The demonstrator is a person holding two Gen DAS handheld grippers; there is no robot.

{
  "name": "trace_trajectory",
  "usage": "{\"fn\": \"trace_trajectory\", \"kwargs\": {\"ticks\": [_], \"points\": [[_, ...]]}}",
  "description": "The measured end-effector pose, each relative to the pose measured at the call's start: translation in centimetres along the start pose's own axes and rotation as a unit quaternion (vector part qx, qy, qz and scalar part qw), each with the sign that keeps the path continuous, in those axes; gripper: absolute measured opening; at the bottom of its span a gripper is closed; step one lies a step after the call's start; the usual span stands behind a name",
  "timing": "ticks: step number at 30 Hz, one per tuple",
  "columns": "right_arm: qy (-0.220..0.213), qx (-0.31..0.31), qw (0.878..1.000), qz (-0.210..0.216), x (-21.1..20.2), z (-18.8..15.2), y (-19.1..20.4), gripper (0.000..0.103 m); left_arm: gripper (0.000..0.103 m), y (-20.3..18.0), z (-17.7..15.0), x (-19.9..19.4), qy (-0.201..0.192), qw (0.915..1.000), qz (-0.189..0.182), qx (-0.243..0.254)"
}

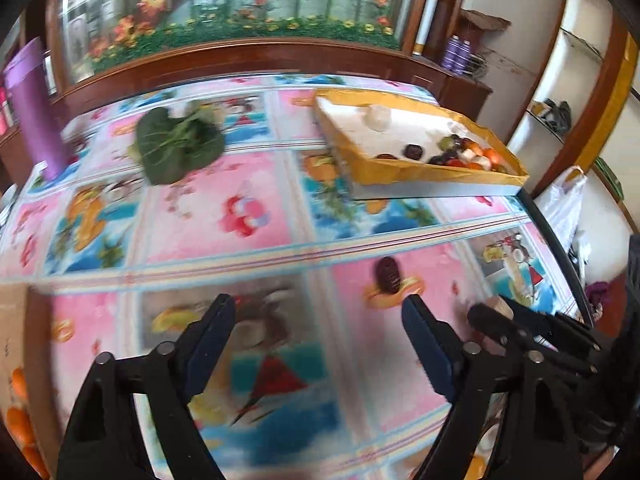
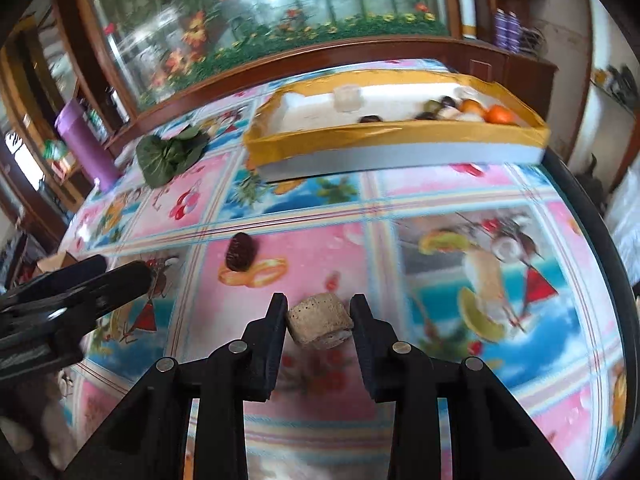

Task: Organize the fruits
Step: 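Grasp a beige cylindrical cake with the right gripper while the left grasps a dark red date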

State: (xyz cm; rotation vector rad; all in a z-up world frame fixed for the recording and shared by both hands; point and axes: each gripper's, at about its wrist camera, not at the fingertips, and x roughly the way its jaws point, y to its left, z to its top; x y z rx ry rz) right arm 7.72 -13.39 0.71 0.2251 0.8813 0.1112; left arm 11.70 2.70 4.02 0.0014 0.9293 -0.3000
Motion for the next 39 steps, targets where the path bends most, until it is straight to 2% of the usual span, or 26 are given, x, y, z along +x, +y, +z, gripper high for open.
{"fn": "trace_trajectory", "kwargs": {"ticks": [4, 5, 8, 11, 12, 15, 24, 33, 39], "points": [[0.000, 0.050, 0.999, 0.007, -0.7, -0.8, -2.5, 0.034, 0.052, -2.5, 1.1, 3.4, 0.025, 0.9992, -0.015, 0.028], [0.001, 0.057, 0.998, 0.009, -0.7, -0.8, -2.8, 0.034, 0.049, -3.0, 1.2, 4.1, 0.030, 0.9988, -0.015, 0.035], [-0.005, 0.058, 0.998, 0.008, -0.8, -0.4, -2.7, 0.034, 0.042, -4.3, 1.1, 5.1, 0.030, 0.9979, -0.001, 0.057], [-0.008, 0.051, 0.999, 0.008, -0.9, -0.4, -2.3, 0.034, 0.018, -5.0, 0.7, 5.1, 0.023, 0.9966, 0.016, 0.077], [-0.009, 0.049, 0.999, 0.007, -0.9, -0.4, -2.2, 0.035, 0.017, -4.9, 0.7, 4.9, 0.025, 0.9968, 0.013, 0.075], [-0.009, 0.043, 0.999, 0.003, -0.8, -0.4, -2.0, 0.034, 0.016, -3.9, 0.3, 4.1, 0.023, 0.9983, 0.006, 0.053], [-0.014, 0.024, 1.000, -0.010, -0.6, -0.7, -1.3, 0.034, 0.016, -2.0, -2.0, 1.2, 0.017, 0.9994, 0.006, 0.029], [-0.046, -0.043, 0.997, -0.033, -1.2, -1.2, 1.5, 0.034, 0.016, -1.1, -4.2, -1.9, 0.006, 0.9997, 0.015, 0.017], [-0.053, -0.074, 0.995, -0.039, -1.9, -1.8, 3.9, 0.034, 0.017, 1.9, -4.9, -5.7, -0.014, 0.9996, 0.026, -0.003]]}}
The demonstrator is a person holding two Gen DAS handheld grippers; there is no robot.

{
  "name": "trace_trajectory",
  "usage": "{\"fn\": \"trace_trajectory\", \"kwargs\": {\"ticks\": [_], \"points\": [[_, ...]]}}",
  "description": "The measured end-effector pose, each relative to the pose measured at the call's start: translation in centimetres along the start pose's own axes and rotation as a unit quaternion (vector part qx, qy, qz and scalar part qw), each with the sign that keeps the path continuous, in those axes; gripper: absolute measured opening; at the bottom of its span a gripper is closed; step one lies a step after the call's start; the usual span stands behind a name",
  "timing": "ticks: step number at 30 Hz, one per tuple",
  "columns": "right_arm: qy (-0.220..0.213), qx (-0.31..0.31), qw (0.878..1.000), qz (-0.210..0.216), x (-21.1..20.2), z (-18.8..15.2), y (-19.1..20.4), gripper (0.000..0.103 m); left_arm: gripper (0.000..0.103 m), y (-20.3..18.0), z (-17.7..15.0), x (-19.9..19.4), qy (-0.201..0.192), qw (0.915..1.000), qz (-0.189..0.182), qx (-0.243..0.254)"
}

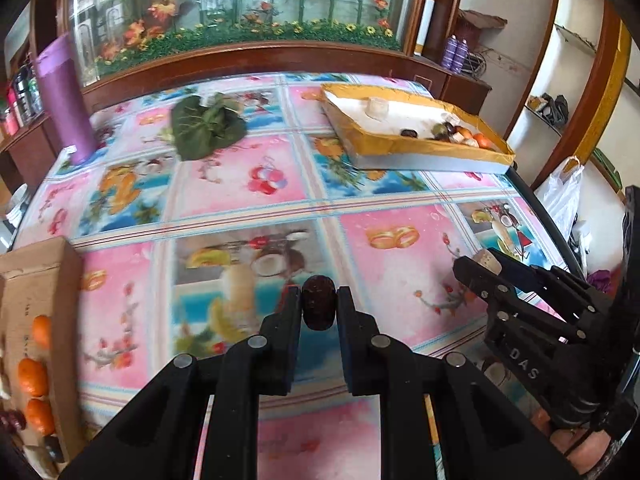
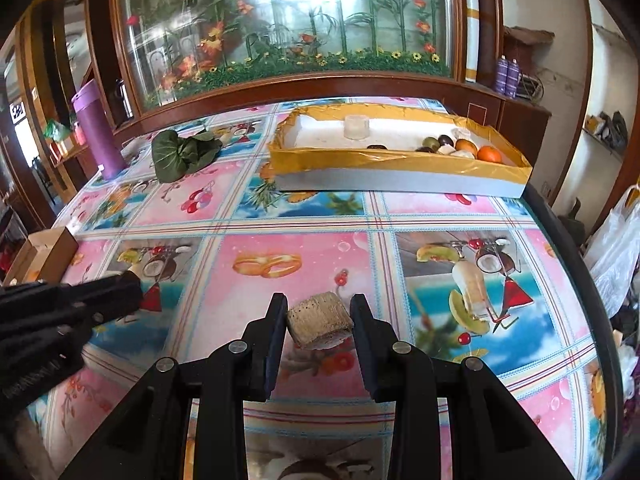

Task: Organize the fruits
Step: 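Grasp a beige cylindrical cake with the right gripper while the left grasps a dark red date, then carry the cake and date into the cardboard tray and open both grippers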

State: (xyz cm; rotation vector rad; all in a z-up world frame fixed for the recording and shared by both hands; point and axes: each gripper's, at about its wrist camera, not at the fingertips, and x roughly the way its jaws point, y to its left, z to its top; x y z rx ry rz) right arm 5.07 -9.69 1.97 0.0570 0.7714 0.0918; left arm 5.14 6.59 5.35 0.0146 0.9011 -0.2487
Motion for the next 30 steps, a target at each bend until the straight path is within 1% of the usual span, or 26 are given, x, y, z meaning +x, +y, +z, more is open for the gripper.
{"fn": "trace_trajectory", "kwargs": {"ticks": [3, 5, 7, 9, 13, 16, 17, 20, 23, 27, 30], "points": [[0.001, -0.004, 0.999, 0.036, -1.4, 0.2, 1.8, 0.035, 0.017, 3.1, -0.7, -2.4, -0.011, 0.9997, 0.019, -0.011], [0.000, -0.010, 0.998, 0.060, -2.2, 0.6, 3.5, 0.035, 0.017, 6.0, -1.3, -3.9, -0.014, 0.9990, 0.035, -0.026], [0.001, -0.020, 0.996, 0.083, -2.8, 1.1, 5.7, 0.035, 0.017, 8.6, -2.0, -5.1, -0.017, 0.9977, 0.052, -0.041], [0.002, -0.037, 0.994, 0.103, -3.2, 1.7, 8.3, 0.035, 0.017, 11.8, -2.7, -6.3, -0.020, 0.9951, 0.077, -0.060], [0.015, -0.070, 0.986, 0.149, -3.1, 2.4, 14.1, 0.035, 0.017, 18.5, -3.7, -7.4, -0.011, 0.9865, 0.119, -0.112], [0.032, -0.094, 0.978, 0.185, -2.2, 2.6, 19.0, 0.035, 0.017, 22.9, -4.2, -7.4, -0.001, 0.9773, 0.157, -0.143], [0.038, -0.103, 0.974, 0.197, -1.8, 2.7, 20.9, 0.035, 0.017, 23.9, -4.2, -7.4, 0.001, 0.9748, 0.164, -0.151], [0.056, -0.126, 0.965, 0.223, -0.2, 3.3, 25.7, 0.036, 0.017, 26.8, -4.4, -7.3, 0.005, 0.9679, 0.174, -0.181], [0.079, -0.134, 0.958, 0.242, 2.0, 4.0, 29.5, 0.036, 0.017, 28.5, -4.5, -7.1, 0.008, 0.9642, 0.173, -0.201], [0.095, -0.146, 0.956, 0.238, 4.8, 4.4, 32.9, 0.036, 0.017, 29.9, -4.6, -6.3, 0.020, 0.9629, 0.166, -0.212], [0.106, -0.153, 0.955, 0.232, 6.2, 4.2, 34.1, 0.036, 0.017, 30.6, -4.7, -5.5, 0.029, 0.9631, 0.158, -0.216]]}}
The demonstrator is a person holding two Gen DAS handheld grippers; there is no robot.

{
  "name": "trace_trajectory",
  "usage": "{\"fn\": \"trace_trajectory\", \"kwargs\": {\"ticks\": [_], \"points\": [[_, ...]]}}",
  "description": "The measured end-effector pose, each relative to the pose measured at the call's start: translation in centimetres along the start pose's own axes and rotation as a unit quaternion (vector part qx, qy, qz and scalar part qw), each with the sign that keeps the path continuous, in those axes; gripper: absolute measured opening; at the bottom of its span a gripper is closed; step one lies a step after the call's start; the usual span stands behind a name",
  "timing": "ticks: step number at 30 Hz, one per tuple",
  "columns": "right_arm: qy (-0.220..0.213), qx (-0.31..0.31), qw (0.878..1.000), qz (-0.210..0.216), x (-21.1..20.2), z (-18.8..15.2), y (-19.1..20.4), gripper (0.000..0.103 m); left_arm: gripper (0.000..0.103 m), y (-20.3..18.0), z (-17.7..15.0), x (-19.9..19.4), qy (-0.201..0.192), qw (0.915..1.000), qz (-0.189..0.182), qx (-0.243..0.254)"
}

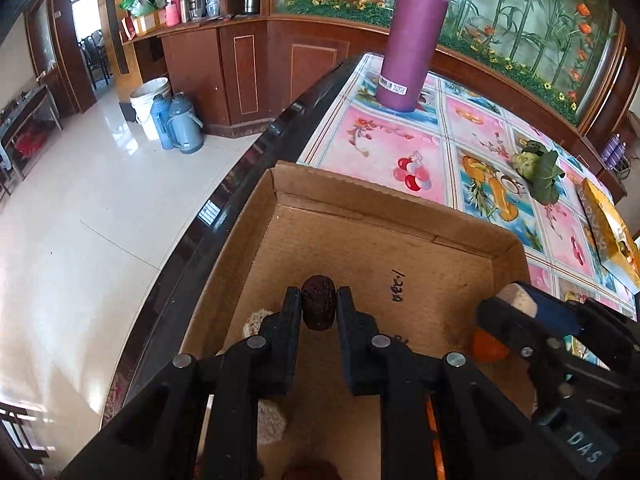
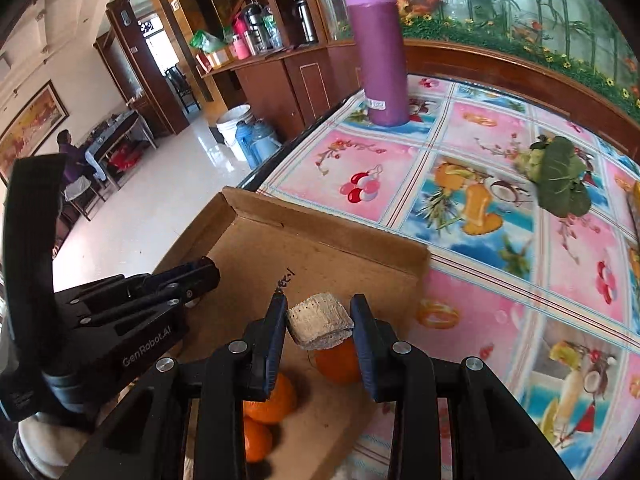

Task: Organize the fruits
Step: 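Carry the cake and date into the cardboard tray and open both grippers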

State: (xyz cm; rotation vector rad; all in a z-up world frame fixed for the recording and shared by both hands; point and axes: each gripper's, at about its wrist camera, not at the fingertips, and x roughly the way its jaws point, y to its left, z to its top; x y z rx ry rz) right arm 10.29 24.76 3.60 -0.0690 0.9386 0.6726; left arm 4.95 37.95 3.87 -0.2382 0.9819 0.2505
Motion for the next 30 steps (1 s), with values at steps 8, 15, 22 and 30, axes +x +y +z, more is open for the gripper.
{"fn": "trace_trajectory", "kwargs": {"ticks": [8, 15, 22, 30], "points": [[0.014, -0.016, 1.000, -0.019, 1.9, -0.1, 0.5, 0.036, 0.018, 0.7, 0.3, 1.1, 0.010, 0.9998, -0.008, -0.014], [0.009, -0.021, 0.999, -0.026, 1.8, -0.2, 0.7, 0.036, 0.048, 1.0, 0.4, 0.8, 0.003, 0.9993, -0.021, -0.031], [-0.010, -0.008, 1.000, -0.019, 0.2, -0.3, 0.3, 0.045, 0.056, 1.2, 0.1, -1.4, -0.017, 0.9990, -0.013, -0.039], [-0.050, 0.023, 0.998, -0.009, -5.3, -2.4, -1.2, 0.056, 0.073, 0.6, -2.8, -8.6, -0.115, 0.9915, 0.045, -0.041]]}}
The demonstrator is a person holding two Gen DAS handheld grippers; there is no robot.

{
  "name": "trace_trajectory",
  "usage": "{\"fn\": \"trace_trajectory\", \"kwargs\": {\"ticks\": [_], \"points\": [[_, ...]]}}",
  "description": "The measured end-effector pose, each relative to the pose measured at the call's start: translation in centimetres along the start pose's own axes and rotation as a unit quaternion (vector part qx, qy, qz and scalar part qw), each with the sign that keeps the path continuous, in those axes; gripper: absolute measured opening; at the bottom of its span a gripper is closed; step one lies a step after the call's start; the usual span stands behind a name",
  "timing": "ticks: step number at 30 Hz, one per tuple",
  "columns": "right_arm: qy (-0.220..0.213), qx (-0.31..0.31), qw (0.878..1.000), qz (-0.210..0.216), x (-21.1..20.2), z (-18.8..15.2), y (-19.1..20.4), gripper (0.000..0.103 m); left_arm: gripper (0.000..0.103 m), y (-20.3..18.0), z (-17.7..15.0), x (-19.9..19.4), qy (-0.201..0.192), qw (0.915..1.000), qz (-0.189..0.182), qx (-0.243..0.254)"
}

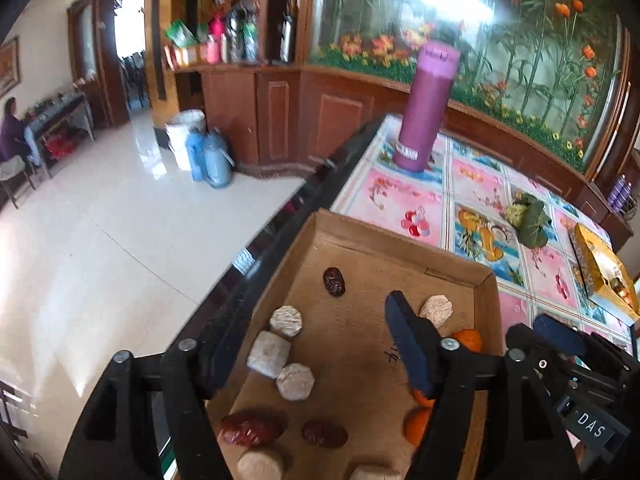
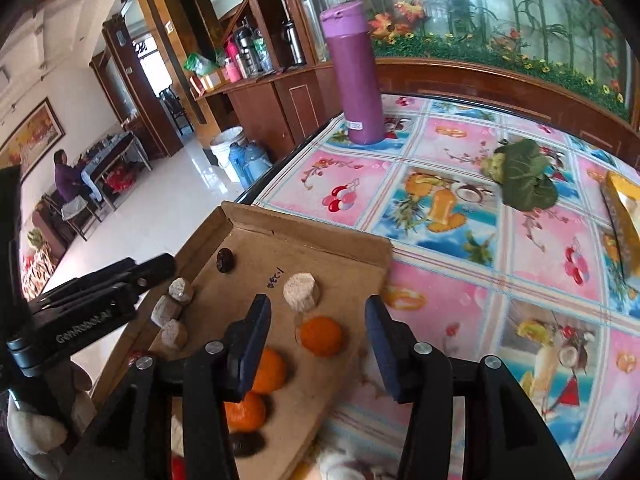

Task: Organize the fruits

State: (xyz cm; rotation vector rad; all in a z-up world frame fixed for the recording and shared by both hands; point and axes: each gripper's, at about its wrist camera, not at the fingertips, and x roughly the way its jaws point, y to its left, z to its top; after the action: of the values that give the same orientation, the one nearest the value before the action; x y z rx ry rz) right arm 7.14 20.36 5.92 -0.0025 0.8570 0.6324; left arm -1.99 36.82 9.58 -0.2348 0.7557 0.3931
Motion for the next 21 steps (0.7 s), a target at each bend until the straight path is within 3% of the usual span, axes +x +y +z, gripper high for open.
{"fn": "trace_trajectory", "kwargs": {"ticks": [4, 7, 15, 16, 21], "points": [[-0.012, 0.014, 1.000, -0.005, -2.6, -2.1, -0.8, 0.058, 0.089, -0.8, -2.5, -4.7, -0.071, 0.9962, 0.050, -0.009], [-0.026, 0.017, 0.999, -0.029, -4.6, -4.4, -1.2, 0.061, 0.096, -1.9, -5.1, -8.1, -0.125, 0.9880, 0.090, -0.018], [-0.058, 0.056, 0.995, -0.057, -9.3, -10.0, -3.2, 0.066, 0.102, -3.7, -10.8, -14.0, -0.210, 0.9615, 0.174, -0.032], [-0.062, 0.060, 0.995, -0.057, -9.8, -10.6, -3.4, 0.067, 0.102, -3.8, -11.3, -14.4, -0.211, 0.9615, 0.173, -0.033], [-0.066, 0.069, 0.994, -0.057, -11.0, -12.9, -3.6, 0.068, 0.103, -4.3, -12.4, -15.2, -0.175, 0.9789, 0.101, -0.029]]}}
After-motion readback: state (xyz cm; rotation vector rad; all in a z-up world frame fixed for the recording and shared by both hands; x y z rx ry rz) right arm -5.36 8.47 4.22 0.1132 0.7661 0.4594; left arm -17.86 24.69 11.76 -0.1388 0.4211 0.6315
